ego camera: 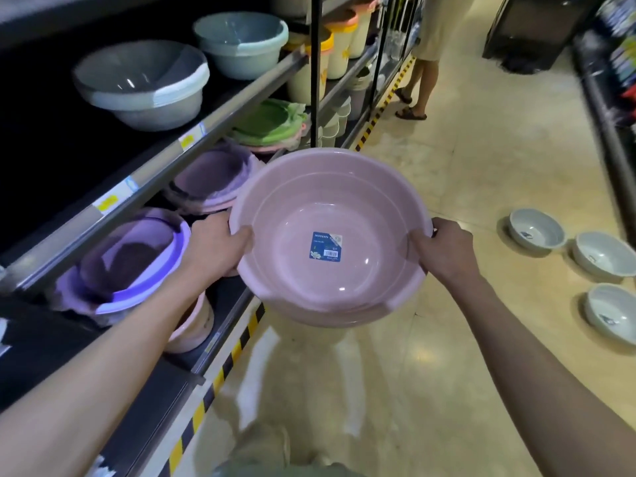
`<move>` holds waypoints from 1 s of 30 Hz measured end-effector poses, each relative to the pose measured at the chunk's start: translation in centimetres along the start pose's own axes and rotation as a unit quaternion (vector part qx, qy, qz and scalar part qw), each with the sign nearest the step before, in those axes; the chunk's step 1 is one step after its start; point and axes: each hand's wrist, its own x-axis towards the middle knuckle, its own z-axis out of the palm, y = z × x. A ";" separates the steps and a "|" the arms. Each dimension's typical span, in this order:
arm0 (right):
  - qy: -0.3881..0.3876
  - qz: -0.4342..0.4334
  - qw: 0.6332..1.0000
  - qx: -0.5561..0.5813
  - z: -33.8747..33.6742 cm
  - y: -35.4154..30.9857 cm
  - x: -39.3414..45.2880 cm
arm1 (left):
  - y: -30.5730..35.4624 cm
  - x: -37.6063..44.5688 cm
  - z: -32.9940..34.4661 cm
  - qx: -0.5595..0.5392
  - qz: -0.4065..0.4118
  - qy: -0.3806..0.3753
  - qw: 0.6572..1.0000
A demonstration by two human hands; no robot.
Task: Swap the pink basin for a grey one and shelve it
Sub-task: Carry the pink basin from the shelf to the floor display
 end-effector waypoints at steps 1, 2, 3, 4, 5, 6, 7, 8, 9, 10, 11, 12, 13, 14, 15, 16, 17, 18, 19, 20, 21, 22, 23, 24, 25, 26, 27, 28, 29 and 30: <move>0.000 0.006 1.000 0.000 0.1 0.2 0.8 | 0.0 1.1 0.6 -0.003 0.003 -0.003 1.000; -0.002 0.016 1.000 0.002 0.3 0.5 1.7 | 0.0 2.2 1.2 -0.007 0.007 -0.005 1.000; -0.005 0.024 1.000 0.003 0.6 0.7 2.5 | -0.2 3.4 1.9 -0.011 0.011 -0.006 1.000; -0.008 0.032 0.999 0.003 0.8 1.0 3.5 | -0.3 4.6 2.7 -0.010 0.015 -0.006 1.000; -0.011 0.039 0.999 0.001 1.1 1.2 4.5 | -0.4 5.9 3.3 -0.003 0.021 -0.004 1.000; -0.012 0.045 0.999 -0.003 1.4 1.5 5.6 | -0.4 7.3 4.1 0.001 0.021 -0.004 1.000; -0.012 0.048 0.999 -0.008 1.7 1.8 6.9 | -0.3 8.9 4.8 0.000 0.018 -0.011 1.000; -0.012 0.048 0.999 -0.012 2.0 2.0 8.2 | -0.1 10.5 5.5 -0.004 0.017 -0.020 1.000; -0.010 0.047 0.999 -0.015 2.2 2.1 9.7 | 0.3 11.9 6.2 -0.010 0.021 -0.024 0.999; -0.009 0.048 0.999 -0.017 2.4 2.2 11.1 | 0.7 13.4 6.8 -0.022 0.026 -0.021 0.999; -0.007 0.049 0.999 -0.019 2.7 2.2 12.6 | 1.1 14.8 7.3 -0.038 0.031 -0.015 0.999; -0.007 0.050 0.999 -0.019 2.9 2.1 14.0 | 1.6 16.3 7.8 -0.052 0.031 -0.011 0.998; -0.008 0.056 0.998 -0.020 3.1 2.0 15.4 | 2.0 17.8 8.3 -0.057 0.027 -0.014 0.998; -0.009 0.064 0.998 -0.021 3.3 2.0 16.8 | 2.3 19.5 8.8 -0.051 0.021 -0.022 0.998; -0.009 0.071 0.997 -0.022 3.5 2.0 18.2 | 2.5 21.3 9.4 -0.037 0.012 -0.032 0.999; -0.007 0.076 0.997 -0.023 3.7 2.0 19.7 | 2.7 23.1 10.0 -0.018 0.001 -0.039 0.999; -0.003 0.079 0.997 -0.025 3.9 2.0 21.1 | 2.9 24.9 10.6 -0.005 -0.007 -0.040 0.999; 0.001 0.078 0.997 -0.028 4.1 2.1 22.6 | 3.1 26.5 11.3 -0.004 -0.008 -0.037 0.999; 0.004 0.077 0.997 -0.031 4.3 2.2 24.1 | 3.4 28.0 12.0 -0.008 -0.004 -0.034 0.999; 0.006 0.077 0.996 -0.034 4.5 2.4 25.5 | 3.7 29.5 12.7 -0.012 -0.004 -0.036 0.999; 0.007 0.079 0.996 -0.036 4.7 2.7 27.0 | 4.2 31.0 13.3 -0.013 -0.010 -0.044 0.999; 0.007 0.083 0.996 -0.037 5.0 3.1 28.5 | 4.6 32.5 14.0 -0.009 -0.020 -0.057 0.998; 0.005 0.087 0.996 -0.035 5.3 3.6 30.0 | 5.0 34.0 14.7 -0.002 -0.026 -0.067 0.997; -0.001 0.091 0.995 -0.035 5.6 4.1 31.7 | 5.4 35.5 15.6 0.007 -0.025 -0.073 0.997; -0.007 0.096 0.995 -0.037 6.0 4.7 33.5 | 5.7 37.0 16.5 0.010 -0.021 -0.073 0.997; -0.014 0.103 0.994 -0.042 6.5 5.3 35.4 | 6.0 38.4 17.6 0.008 -0.020 -0.075 0.997; -0.021 0.110 0.993 -0.048 6.9 5.9 37.4 | 6.3 39.8 18.7 0.008 -0.024 -0.078 0.997; -0.028 0.115 0.992 -0.053 7.5 6.5 39.4 | 6.7 41.2 19.8 0.014 -0.030 -0.082 0.996; -0.034 0.119 0.991 -0.057 8.1 7.0 41.5 | 6.9 42.6 21.0 0.025 -0.034 -0.088 0.995; -0.038 0.121 0.990 -0.060 8.7 7.5 43.7 | 7.2 44.1 22.3 0.030 -0.042 -0.092 0.994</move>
